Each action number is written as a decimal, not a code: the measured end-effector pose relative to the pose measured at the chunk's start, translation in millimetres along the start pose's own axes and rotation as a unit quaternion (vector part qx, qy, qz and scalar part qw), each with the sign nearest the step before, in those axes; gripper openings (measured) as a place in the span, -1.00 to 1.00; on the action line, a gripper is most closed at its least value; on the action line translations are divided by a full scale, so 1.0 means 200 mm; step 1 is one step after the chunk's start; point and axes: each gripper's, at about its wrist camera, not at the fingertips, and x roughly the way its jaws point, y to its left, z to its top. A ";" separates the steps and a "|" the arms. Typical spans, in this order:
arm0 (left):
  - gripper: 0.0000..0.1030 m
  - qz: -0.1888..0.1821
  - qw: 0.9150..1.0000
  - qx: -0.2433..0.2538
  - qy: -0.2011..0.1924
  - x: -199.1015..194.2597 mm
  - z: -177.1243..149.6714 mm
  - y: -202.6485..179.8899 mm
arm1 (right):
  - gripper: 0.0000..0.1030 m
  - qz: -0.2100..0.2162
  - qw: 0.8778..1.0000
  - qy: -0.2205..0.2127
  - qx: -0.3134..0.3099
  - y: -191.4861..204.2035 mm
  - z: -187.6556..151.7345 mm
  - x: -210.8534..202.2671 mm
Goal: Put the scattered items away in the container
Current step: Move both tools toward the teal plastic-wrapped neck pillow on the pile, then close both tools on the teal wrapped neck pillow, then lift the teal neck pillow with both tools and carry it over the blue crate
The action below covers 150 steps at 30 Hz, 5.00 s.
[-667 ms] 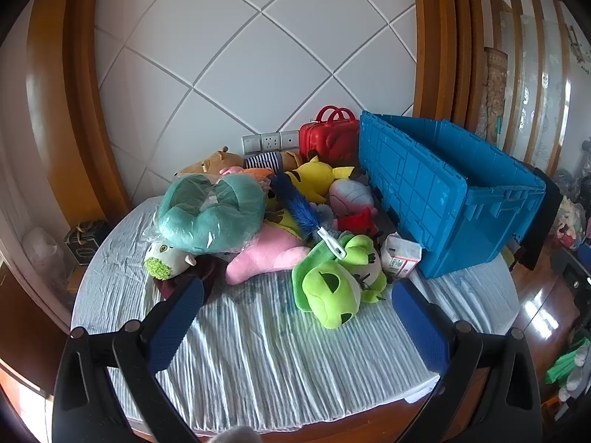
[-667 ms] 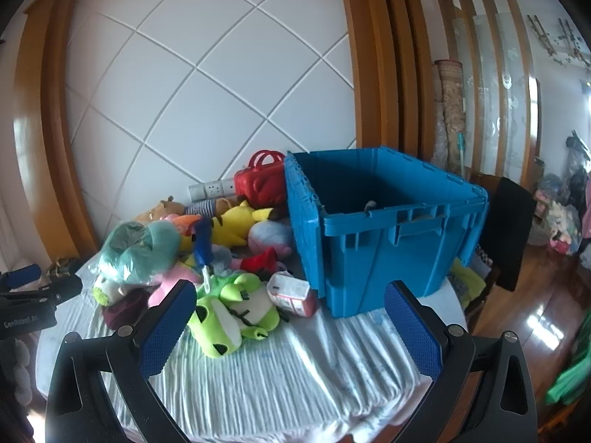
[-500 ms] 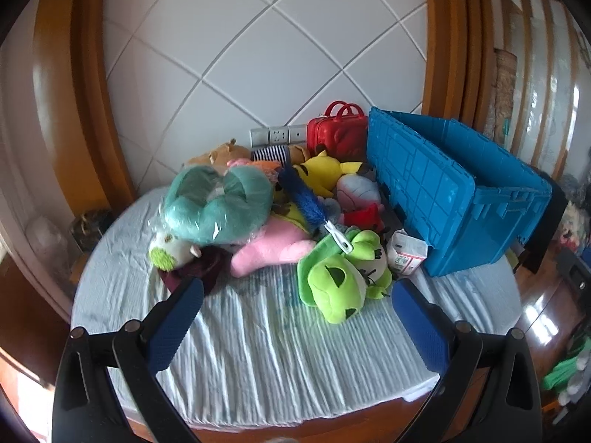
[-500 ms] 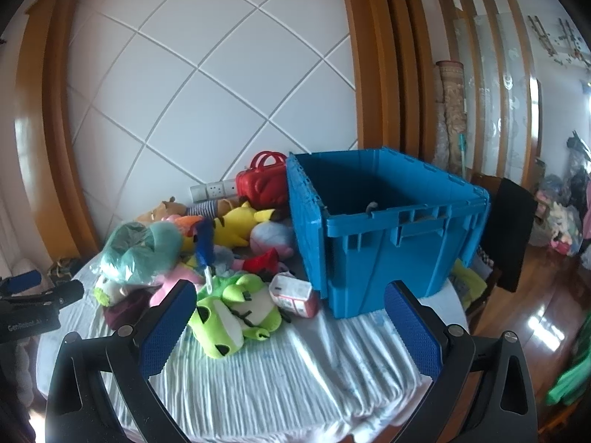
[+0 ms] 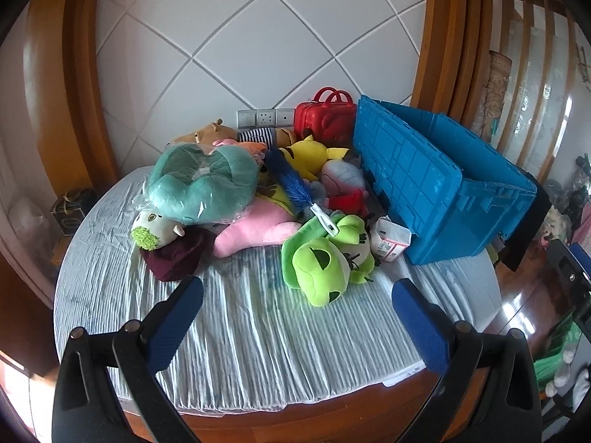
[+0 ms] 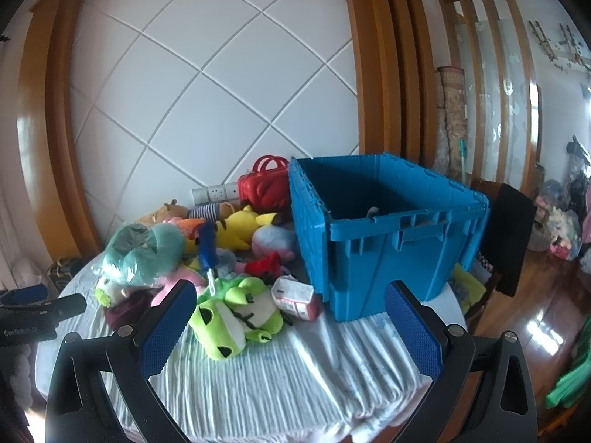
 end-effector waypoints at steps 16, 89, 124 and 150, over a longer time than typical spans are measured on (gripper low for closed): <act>1.00 0.010 1.000 -0.014 -0.007 -0.01 -0.02 0.09 | 1.00 -0.002 1.000 0.005 -0.005 0.05 -0.02 0.04; 1.00 0.146 0.982 -0.085 0.087 1.01 0.35 1.29 | 1.00 0.130 0.979 0.128 -0.089 1.19 0.04 1.43; 1.00 0.057 0.993 -0.083 0.060 1.91 0.62 1.54 | 1.00 0.173 0.952 0.252 -0.015 1.60 -0.06 2.57; 1.00 -0.014 0.985 -0.118 0.123 2.05 0.74 1.69 | 1.00 0.213 0.932 0.291 -0.032 1.62 0.00 2.74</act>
